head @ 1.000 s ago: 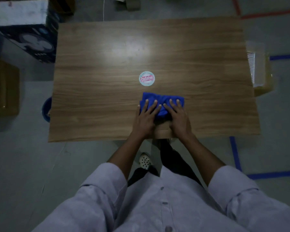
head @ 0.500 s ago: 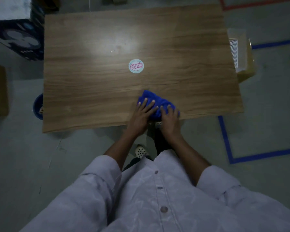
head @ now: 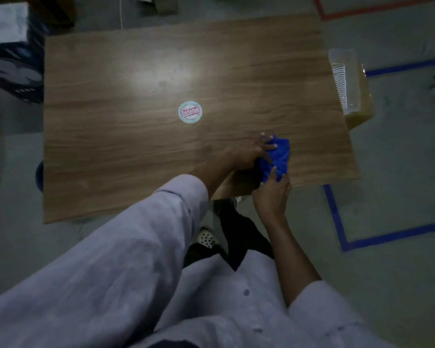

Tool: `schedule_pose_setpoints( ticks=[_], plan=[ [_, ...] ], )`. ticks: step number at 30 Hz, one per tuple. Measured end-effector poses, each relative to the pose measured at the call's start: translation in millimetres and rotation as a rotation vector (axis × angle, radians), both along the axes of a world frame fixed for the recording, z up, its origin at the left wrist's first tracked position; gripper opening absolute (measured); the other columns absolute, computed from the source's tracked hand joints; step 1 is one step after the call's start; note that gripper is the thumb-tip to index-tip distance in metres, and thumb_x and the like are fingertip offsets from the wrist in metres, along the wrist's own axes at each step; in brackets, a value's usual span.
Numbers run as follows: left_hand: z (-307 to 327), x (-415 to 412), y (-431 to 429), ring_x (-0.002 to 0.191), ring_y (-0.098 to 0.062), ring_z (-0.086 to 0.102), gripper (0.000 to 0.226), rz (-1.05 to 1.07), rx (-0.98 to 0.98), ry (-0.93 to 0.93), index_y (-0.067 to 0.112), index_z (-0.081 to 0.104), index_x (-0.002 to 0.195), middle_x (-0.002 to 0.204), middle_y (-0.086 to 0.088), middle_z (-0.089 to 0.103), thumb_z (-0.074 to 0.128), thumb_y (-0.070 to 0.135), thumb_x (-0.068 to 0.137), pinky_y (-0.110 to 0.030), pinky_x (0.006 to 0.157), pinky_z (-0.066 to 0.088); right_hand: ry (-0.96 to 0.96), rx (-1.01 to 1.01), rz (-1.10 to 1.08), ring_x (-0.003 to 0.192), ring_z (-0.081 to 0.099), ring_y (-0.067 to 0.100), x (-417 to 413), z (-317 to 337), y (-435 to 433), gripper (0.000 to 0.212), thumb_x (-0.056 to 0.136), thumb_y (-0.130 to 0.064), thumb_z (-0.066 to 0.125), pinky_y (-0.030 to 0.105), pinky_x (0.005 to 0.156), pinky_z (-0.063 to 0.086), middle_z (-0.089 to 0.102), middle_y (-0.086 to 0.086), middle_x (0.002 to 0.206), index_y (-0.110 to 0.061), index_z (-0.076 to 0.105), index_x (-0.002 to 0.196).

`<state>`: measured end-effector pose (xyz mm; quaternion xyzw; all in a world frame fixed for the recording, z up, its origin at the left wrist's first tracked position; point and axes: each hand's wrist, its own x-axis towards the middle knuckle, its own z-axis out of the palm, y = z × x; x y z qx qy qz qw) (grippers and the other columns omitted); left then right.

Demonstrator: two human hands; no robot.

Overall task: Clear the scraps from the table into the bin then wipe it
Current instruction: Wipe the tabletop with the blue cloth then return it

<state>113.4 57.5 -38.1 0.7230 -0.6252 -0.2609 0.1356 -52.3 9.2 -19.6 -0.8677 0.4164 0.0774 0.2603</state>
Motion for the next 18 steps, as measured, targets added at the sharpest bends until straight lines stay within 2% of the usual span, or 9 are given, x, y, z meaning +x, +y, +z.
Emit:
schedule_pose_setpoints(
  ticks=[3, 5, 7, 9, 11, 13, 14, 16, 18],
  plan=[
    [-21, 24, 23, 0.148, -0.046, 0.03, 0.067, 0.052, 0.066, 0.016, 0.007, 0.071, 0.126, 0.152, -0.023, 0.047, 0.055, -0.012, 0.064, -0.053, 0.124, 0.012, 0.062, -0.058, 0.076, 0.147, 0.023, 0.046, 32, -15, 28, 0.084, 0.09, -0.019, 0.07, 0.046, 0.123, 0.019, 0.021, 0.03, 0.161, 0.0, 0.024, 0.158],
    [-23, 46, 60, 0.15, -0.04, 0.03, 0.069, 0.213, 0.076, -0.016, 0.013, 0.07, 0.129, 0.154, -0.018, 0.045, 0.062, -0.011, 0.065, -0.048, 0.125, 0.012, 0.01, -0.029, 0.168, 0.15, 0.019, 0.046, 54, -18, 53, 0.091, 0.089, -0.023, 0.074, 0.045, 0.125, 0.014, 0.017, 0.03, 0.163, -0.002, 0.021, 0.16],
    [-15, 62, 102, 0.15, -0.039, 0.032, 0.066, 0.404, 0.127, -0.052, 0.014, 0.069, 0.131, 0.155, -0.015, 0.045, 0.06, -0.007, 0.069, -0.044, 0.123, 0.017, 0.0, 0.066, 0.307, 0.153, 0.014, 0.044, 76, -15, 77, 0.089, 0.092, -0.022, 0.07, 0.043, 0.126, 0.01, 0.012, 0.029, 0.166, -0.005, 0.017, 0.162],
    [-6, 62, 131, 0.147, -0.045, 0.034, 0.056, 0.582, 0.158, -0.094, 0.011, 0.068, 0.131, 0.154, -0.02, 0.045, 0.059, 0.0, 0.077, -0.044, 0.121, 0.023, -0.069, 0.154, 0.432, 0.15, 0.025, 0.045, 93, -9, 82, 0.079, 0.09, -0.014, 0.069, 0.042, 0.123, 0.017, 0.026, 0.029, 0.162, -0.004, 0.03, 0.158],
    [-3, 49, 144, 0.14, -0.052, 0.041, 0.049, 0.648, 0.087, -0.174, 0.007, 0.069, 0.129, 0.148, -0.029, 0.049, 0.067, -0.001, 0.08, -0.05, 0.117, 0.03, -0.19, 0.16, 0.448, 0.134, 0.047, 0.048, 101, -5, 63, 0.069, 0.081, -0.003, 0.071, 0.043, 0.115, 0.034, 0.049, 0.031, 0.148, -0.001, 0.051, 0.147],
    [-8, 39, 136, 0.134, -0.054, 0.047, 0.049, 0.568, -0.069, -0.222, 0.005, 0.068, 0.13, 0.142, -0.031, 0.053, 0.069, 0.001, 0.082, -0.055, 0.116, 0.029, -0.32, 0.04, 0.361, 0.121, 0.056, 0.05, 96, 2, 40, 0.063, 0.076, 0.002, 0.06, 0.045, 0.106, 0.044, 0.057, 0.031, 0.14, -0.002, 0.061, 0.139],
    [-13, 39, 122, 0.135, -0.052, 0.047, 0.05, 0.475, -0.133, -0.253, 0.006, 0.066, 0.133, 0.144, -0.03, 0.053, 0.066, 0.005, 0.083, -0.054, 0.118, 0.026, -0.37, -0.016, 0.296, 0.12, 0.056, 0.051, 90, 5, 32, 0.064, 0.074, 0.0, 0.055, 0.046, 0.106, 0.044, 0.056, 0.032, 0.14, -0.001, 0.062, 0.138],
    [-20, 49, 80, 0.138, -0.049, 0.045, 0.051, 0.314, -0.221, -0.228, 0.009, 0.065, 0.135, 0.147, -0.026, 0.052, 0.059, 0.009, 0.085, -0.05, 0.122, 0.017, -0.356, -0.067, 0.151, 0.128, 0.049, 0.053, 76, 7, 22, 0.066, 0.078, -0.002, 0.053, 0.047, 0.113, 0.032, 0.047, 0.035, 0.147, 0.001, 0.053, 0.145],
    [-21, 58, 36, 0.143, -0.048, 0.039, 0.053, 0.198, -0.175, -0.159, 0.009, 0.066, 0.135, 0.15, -0.025, 0.049, 0.058, 0.001, 0.083, -0.052, 0.124, 0.015, -0.183, -0.002, 0.063, 0.141, 0.034, 0.051, 71, 5, 22, 0.072, 0.087, -0.005, 0.059, 0.046, 0.119, 0.018, 0.03, 0.035, 0.158, 0.002, 0.036, 0.154]
  ],
)
